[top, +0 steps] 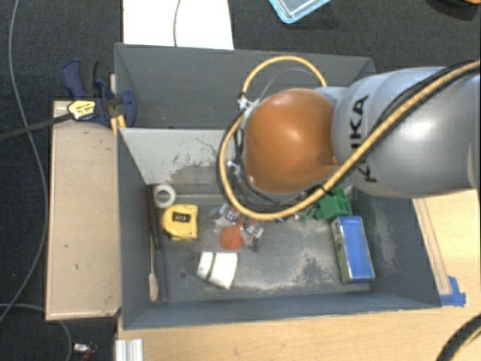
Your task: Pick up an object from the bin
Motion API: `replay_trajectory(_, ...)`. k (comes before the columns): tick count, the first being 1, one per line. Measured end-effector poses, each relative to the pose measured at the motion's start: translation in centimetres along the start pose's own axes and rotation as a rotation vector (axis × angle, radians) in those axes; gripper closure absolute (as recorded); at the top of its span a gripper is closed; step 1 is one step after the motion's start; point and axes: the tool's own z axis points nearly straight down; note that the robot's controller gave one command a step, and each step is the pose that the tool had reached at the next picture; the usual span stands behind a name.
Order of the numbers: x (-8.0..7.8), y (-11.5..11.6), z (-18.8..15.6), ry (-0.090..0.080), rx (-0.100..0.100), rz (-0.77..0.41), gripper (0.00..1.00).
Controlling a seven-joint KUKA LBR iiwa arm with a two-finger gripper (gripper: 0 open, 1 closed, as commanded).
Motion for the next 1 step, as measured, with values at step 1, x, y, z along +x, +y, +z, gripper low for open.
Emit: replay_trajectory(1, -0.14, -0.09, -3.51, -0.004, 0.003, 0.0, 1.0)
